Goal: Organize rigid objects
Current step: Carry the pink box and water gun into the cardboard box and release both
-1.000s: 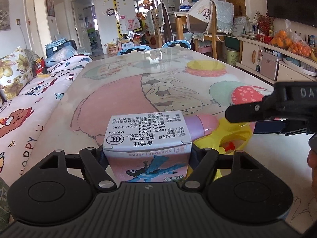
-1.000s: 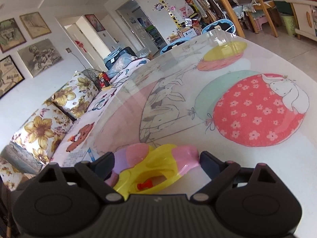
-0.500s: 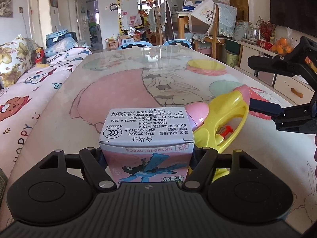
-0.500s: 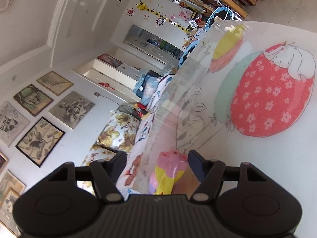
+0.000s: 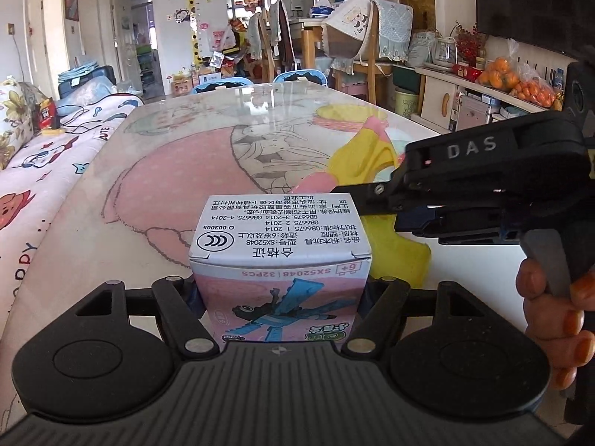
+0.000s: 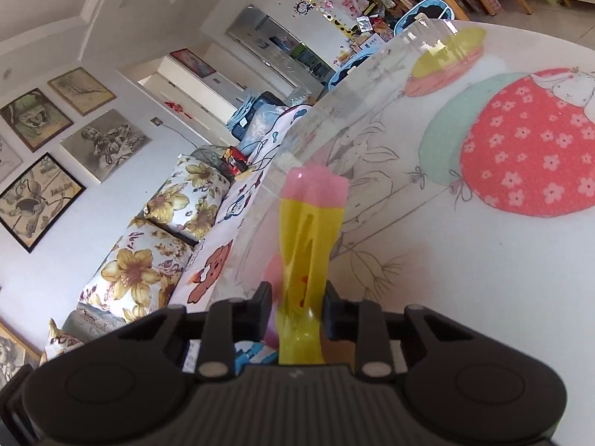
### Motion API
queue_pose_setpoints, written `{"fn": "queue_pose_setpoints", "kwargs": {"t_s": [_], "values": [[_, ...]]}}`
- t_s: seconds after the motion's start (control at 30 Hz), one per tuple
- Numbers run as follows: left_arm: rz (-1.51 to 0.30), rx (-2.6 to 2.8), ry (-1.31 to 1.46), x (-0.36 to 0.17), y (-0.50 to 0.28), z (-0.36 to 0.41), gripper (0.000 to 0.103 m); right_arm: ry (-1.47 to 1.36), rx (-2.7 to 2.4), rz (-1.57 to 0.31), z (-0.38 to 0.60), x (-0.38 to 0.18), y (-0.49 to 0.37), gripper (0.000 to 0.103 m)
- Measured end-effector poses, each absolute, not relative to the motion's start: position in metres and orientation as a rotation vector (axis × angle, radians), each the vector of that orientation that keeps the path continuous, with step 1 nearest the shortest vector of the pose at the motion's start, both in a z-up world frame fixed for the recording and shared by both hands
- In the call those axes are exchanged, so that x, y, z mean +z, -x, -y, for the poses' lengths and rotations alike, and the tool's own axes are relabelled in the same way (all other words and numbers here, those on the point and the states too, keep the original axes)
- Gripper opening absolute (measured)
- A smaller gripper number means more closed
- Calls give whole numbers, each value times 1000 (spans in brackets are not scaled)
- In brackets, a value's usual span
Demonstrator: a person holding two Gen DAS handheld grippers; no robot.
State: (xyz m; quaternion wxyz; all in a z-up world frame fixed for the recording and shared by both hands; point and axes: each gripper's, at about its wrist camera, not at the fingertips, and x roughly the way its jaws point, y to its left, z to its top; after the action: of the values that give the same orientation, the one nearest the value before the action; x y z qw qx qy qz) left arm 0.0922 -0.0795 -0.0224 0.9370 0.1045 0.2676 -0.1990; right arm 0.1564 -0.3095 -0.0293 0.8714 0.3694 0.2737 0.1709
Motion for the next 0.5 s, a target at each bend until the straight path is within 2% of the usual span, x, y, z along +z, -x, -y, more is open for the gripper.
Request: {"fn": "queue_pose_setpoints", "kwargs": {"t_s": [0.5], "values": [[-546, -315, -195, -19, -64, 61, 86, -569, 322, -563, 280, -14, -132, 21]]}}
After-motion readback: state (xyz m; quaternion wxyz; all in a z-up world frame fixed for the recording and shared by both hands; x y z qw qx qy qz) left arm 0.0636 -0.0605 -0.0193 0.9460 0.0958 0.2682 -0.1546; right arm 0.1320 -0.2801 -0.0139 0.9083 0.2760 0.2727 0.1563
